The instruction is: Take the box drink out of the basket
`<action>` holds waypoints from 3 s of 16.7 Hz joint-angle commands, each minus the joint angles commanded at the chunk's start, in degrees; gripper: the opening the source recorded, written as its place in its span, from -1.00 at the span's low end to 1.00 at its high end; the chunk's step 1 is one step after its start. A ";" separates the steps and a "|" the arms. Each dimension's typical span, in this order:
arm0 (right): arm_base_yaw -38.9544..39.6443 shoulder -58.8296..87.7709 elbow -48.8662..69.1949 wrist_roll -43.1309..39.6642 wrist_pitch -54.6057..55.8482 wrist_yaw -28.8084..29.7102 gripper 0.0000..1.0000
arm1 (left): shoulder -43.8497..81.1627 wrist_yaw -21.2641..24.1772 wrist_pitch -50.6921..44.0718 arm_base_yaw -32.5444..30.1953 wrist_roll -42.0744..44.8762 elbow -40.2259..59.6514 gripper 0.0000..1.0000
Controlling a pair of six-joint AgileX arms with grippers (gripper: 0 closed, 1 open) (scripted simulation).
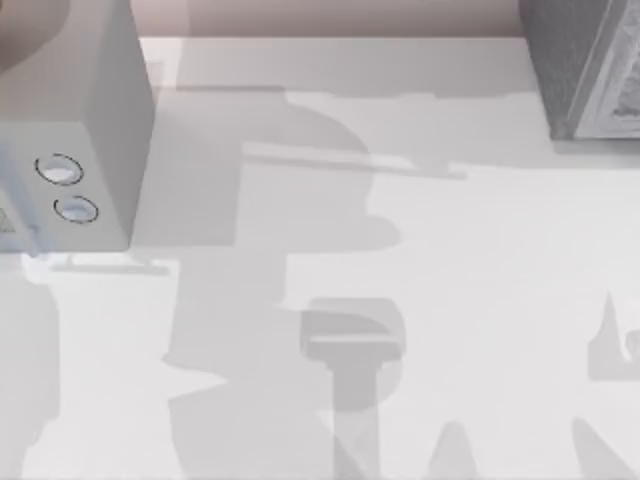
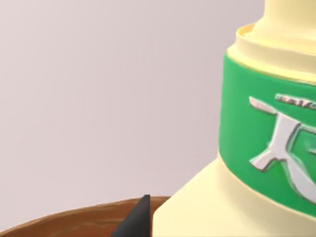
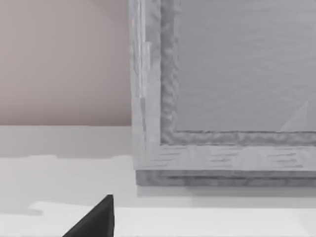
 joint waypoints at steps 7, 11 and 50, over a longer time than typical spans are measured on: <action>0.00 0.00 0.00 0.00 0.00 0.00 1.00 | 0.00 0.00 0.00 0.00 0.00 0.00 -1.00; 0.00 0.00 0.00 0.00 0.00 0.00 1.00 | 0.00 0.00 0.00 0.00 0.00 0.00 -1.00; 0.00 0.00 0.00 0.00 0.00 0.00 1.00 | -31.36 -6.22 -32.68 -5.65 -0.23 2.28 -1.00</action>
